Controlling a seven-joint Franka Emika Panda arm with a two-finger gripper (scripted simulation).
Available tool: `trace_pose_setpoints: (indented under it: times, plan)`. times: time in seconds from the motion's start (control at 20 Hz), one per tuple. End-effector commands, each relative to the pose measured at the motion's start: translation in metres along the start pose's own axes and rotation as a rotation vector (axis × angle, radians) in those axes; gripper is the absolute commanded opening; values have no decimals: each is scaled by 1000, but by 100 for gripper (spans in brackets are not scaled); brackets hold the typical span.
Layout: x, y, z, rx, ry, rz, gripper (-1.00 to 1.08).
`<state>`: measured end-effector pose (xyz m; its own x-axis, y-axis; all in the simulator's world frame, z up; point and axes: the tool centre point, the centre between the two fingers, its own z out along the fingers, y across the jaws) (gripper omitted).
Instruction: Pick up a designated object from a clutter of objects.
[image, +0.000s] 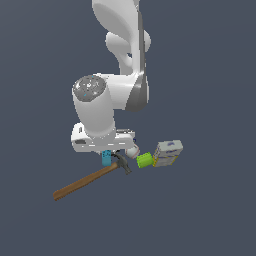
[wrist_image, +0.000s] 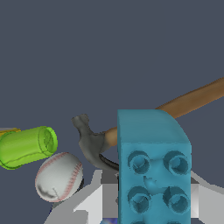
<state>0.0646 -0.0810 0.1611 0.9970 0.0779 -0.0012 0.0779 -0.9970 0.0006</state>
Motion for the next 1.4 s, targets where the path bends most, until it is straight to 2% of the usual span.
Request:
trace_pose_setpoints:
  times: [0.0,0.8,1.35]
  plan:
    - [5,-25,-22,-1,0,1,-100]
    - [42,-175,-154,-2,1,1,-100]
    - [63,-248,-217,0,1,1,-100]
